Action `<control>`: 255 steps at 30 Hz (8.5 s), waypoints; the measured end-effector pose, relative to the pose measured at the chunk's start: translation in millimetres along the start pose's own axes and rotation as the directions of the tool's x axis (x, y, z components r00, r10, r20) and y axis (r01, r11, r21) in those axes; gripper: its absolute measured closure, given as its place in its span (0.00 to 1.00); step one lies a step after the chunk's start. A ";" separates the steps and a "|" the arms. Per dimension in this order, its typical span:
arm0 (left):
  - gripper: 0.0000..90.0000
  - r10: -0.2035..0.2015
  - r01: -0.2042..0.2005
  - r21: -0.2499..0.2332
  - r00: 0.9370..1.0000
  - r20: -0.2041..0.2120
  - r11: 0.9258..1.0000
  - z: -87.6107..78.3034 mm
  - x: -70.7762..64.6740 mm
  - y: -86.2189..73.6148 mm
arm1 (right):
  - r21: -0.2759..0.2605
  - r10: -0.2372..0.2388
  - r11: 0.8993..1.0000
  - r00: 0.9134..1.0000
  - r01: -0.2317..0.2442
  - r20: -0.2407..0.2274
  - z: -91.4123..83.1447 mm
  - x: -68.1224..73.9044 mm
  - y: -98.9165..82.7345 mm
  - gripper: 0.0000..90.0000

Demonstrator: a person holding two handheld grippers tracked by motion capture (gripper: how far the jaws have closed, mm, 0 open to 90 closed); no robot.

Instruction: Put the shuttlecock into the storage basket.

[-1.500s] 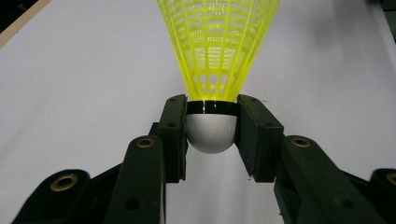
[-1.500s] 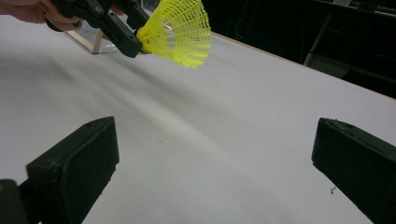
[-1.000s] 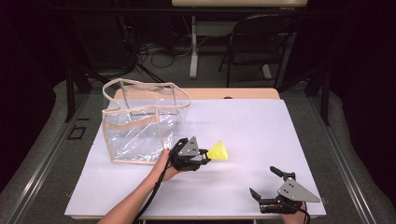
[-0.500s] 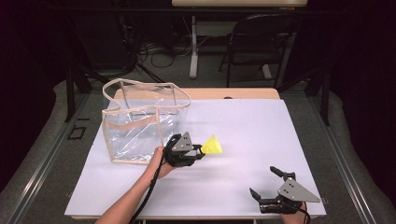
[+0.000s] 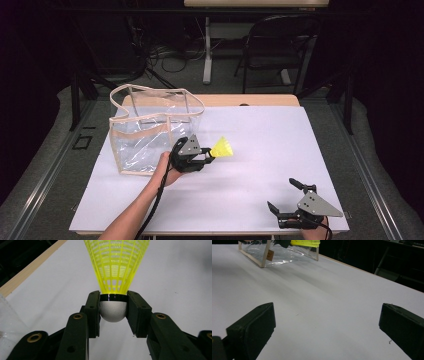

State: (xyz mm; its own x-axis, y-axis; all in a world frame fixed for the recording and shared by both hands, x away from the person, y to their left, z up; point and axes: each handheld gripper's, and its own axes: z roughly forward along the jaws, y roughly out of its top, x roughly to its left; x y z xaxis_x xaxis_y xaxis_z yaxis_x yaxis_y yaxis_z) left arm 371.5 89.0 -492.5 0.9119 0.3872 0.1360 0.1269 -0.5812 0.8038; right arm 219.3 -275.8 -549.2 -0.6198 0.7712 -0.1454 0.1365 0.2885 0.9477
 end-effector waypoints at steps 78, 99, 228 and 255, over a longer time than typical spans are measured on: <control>0.72 0.015 -0.014 0.022 0.998 -0.067 1.000 -27.0 28.2 63.3 | -0.003 0.000 1.000 1.000 0.000 0.001 -0.4 0.0 0.6 0.01; 0.72 0.016 -0.016 0.005 0.996 -0.088 1.000 -39.0 36.9 77.0 | -0.001 -0.001 1.000 1.000 0.001 0.000 -0.1 -0.1 0.5 0.01; 0.72 -0.137 0.115 -0.091 0.947 -0.292 0.989 -118.4 108.5 69.2 | 0.003 0.006 1.000 1.000 -0.006 0.003 0.6 -0.3 0.0 0.01; 0.72 -0.158 0.145 -0.063 0.935 -0.317 0.987 -126.1 118.7 53.8 | 0.003 0.006 1.000 1.000 -0.006 0.003 1.3 -0.3 -0.3 0.01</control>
State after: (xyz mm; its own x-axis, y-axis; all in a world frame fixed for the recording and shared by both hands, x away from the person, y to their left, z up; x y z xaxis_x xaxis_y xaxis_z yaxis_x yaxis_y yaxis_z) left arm 437.4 193.9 -360.1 0.7088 0.6809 0.1844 0.2330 -0.4727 0.8499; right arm 220.5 -275.4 -549.8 -0.6170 0.7744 -0.1403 0.1424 0.2853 0.9478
